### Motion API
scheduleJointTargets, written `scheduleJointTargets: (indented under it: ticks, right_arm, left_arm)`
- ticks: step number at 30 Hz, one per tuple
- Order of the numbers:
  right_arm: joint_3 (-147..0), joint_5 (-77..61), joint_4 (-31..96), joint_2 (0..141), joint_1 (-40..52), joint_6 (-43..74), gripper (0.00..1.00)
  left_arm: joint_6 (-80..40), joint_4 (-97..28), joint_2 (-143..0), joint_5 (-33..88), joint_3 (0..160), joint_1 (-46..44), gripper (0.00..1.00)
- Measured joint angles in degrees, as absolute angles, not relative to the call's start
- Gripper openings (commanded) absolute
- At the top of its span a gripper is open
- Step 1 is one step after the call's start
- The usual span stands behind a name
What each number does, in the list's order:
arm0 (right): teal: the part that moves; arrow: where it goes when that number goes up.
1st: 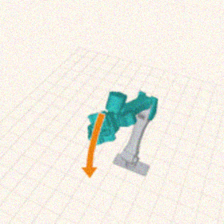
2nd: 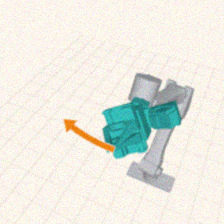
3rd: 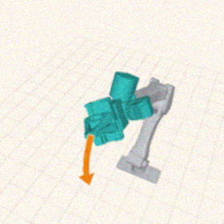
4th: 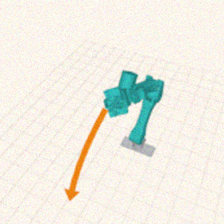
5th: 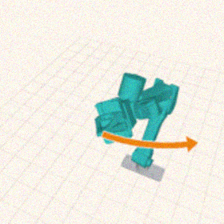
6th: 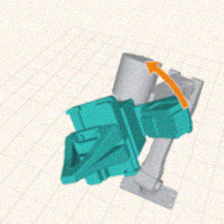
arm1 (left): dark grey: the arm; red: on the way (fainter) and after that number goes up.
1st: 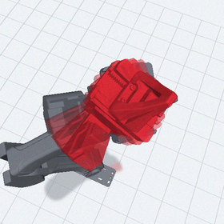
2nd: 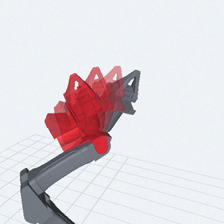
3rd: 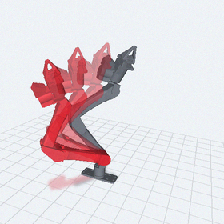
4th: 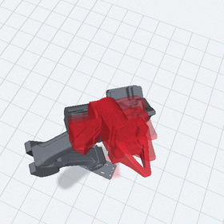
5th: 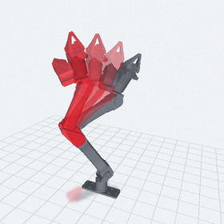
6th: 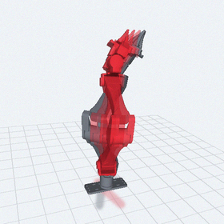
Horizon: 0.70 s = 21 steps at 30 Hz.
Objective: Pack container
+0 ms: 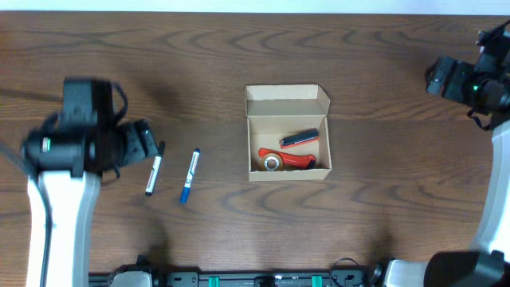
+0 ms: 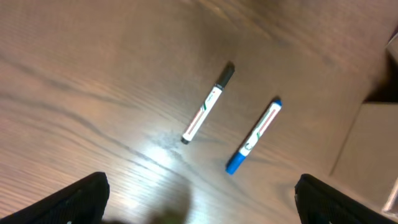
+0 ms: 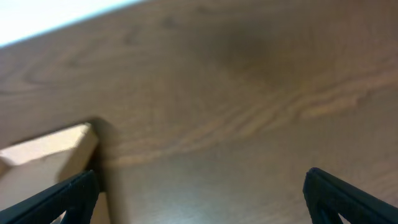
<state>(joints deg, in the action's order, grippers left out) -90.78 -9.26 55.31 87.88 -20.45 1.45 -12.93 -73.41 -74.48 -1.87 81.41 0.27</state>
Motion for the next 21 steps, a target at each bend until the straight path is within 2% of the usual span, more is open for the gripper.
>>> scheduleJointTargets:
  ticks: [5,8,11,12,17,21]
  right_arm:
    - [-90.72,-8.29,57.12,93.41,-20.64,2.37,0.99]
    - [-90.7,-8.05,57.58,95.48,-20.64,2.42,0.99]
    - [-90.67,-7.9,57.6,96.64,-20.64,2.35,0.99]
    - [-90.67,-7.88,57.6,96.75,-20.64,2.09,0.99]
    - [-90.56,-7.86,56.95,96.79,-20.64,-0.36,0.99]
    - [-89.3,-7.86,54.83,96.79,-20.69,-1.56,0.99]
  left_arm:
    - [-5.28,-75.4,-85.17,-1.72,85.76,0.27,0.95]
    - [-3.03,-76.42,-89.47,-1.87,85.76,0.27,0.75]
    - [-0.6,-75.35,-91.07,-1.85,85.52,0.27,0.69]
    - [0.19,-74.67,-91.07,-1.85,85.21,0.27,0.69]
    - [4.69,-68.31,-89.54,-1.15,79.5,0.27,0.81]
    - [5.13,-62.0,-87.9,-0.01,71.05,0.27,0.82]
